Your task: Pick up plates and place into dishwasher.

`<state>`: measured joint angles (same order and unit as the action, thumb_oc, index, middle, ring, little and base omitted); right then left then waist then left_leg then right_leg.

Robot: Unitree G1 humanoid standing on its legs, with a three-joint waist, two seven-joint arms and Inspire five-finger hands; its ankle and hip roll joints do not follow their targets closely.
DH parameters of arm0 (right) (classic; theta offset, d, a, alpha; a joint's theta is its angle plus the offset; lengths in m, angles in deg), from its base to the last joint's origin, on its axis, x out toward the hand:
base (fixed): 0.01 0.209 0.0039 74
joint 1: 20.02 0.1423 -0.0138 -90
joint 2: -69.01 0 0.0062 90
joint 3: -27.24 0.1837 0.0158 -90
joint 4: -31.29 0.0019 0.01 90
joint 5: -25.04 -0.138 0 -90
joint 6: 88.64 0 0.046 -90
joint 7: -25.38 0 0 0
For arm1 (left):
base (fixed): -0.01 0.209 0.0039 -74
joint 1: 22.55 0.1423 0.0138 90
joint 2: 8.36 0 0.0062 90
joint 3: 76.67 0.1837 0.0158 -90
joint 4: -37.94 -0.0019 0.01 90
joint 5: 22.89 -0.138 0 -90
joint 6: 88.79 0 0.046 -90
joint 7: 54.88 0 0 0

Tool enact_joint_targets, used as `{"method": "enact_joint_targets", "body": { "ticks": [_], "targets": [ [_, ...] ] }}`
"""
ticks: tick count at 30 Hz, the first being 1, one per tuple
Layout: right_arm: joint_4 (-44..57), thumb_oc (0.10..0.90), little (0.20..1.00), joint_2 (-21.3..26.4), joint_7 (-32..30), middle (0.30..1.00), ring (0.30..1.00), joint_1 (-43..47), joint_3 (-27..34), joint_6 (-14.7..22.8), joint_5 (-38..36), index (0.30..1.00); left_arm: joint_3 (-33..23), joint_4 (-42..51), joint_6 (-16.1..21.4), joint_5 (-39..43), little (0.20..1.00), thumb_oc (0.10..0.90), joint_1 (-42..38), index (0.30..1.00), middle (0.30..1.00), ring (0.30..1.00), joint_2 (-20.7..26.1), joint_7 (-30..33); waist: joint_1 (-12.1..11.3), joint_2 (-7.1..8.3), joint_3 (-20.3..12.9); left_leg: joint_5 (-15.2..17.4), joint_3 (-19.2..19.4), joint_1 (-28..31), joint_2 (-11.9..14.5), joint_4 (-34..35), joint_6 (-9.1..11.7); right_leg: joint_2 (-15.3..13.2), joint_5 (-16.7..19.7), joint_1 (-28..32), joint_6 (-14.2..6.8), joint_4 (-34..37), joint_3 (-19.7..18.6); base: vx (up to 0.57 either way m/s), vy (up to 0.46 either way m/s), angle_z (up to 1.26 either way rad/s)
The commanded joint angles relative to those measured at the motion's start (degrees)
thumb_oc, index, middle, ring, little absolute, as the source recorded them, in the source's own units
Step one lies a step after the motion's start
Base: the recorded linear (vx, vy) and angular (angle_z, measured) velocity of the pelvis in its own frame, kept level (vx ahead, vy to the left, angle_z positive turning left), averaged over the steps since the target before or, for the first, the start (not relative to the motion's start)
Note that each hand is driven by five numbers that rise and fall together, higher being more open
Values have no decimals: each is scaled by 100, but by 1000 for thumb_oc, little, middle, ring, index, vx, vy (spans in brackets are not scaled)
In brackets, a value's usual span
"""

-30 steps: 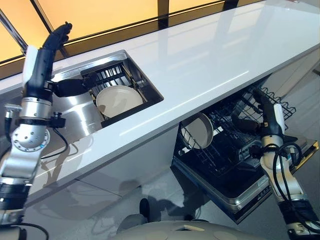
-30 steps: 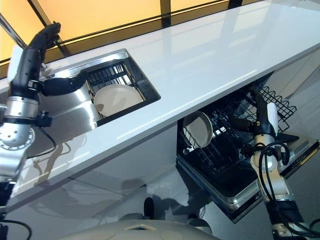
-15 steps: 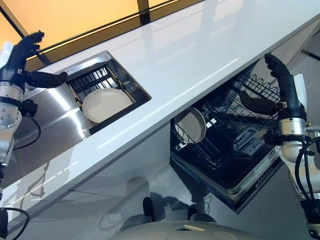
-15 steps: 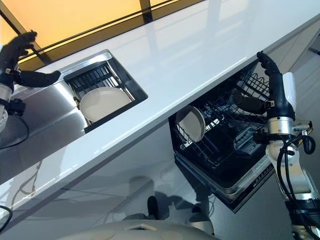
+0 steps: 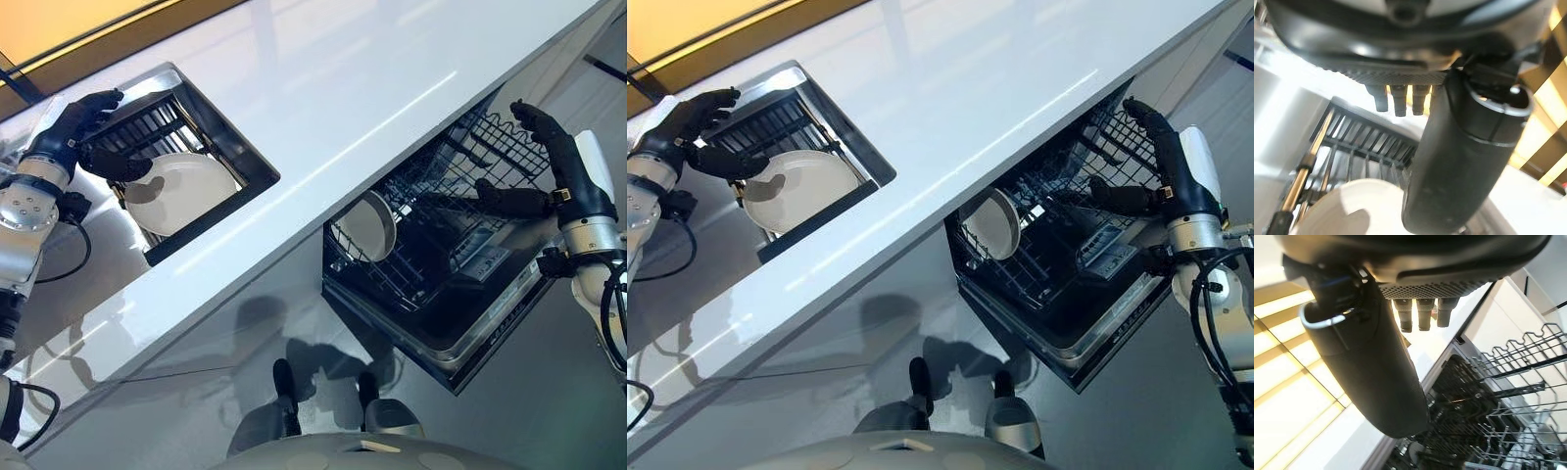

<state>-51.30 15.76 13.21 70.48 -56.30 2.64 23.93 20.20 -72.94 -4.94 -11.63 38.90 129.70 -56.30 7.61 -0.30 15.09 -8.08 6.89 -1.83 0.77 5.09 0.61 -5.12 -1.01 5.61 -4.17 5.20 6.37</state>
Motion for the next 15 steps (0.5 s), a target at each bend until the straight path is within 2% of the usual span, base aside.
{"method": "enact_joint_targets", "body": {
  "ticks": [1,9,15],
  "targets": [
    [448,800,900,617,-462,900,900,669,444,320,-136,900,-178,-353,264,-30,900,800,-939,900,900,900,758,295,-54,80,-224,790,28,566,-157,-9,51,122,517,-389,-352,-49,-65,-57,12,-4],
    [218,800,900,759,-752,900,900,920,179,441,15,900,160,-727,372,119,900,800,-1392,900,900,900,730,499,-55,182,49,721,106,386,-112,-11,60,122,571,-574,-356,-70,-52,-81,12,2],
    [265,800,900,837,-893,900,900,1022,106,357,103,900,393,-830,215,-38,900,800,-1600,900,900,900,704,472,-63,254,190,694,129,296,-108,-14,55,107,618,-666,-387,-76,-20,-44,5,1]
  ]
}}
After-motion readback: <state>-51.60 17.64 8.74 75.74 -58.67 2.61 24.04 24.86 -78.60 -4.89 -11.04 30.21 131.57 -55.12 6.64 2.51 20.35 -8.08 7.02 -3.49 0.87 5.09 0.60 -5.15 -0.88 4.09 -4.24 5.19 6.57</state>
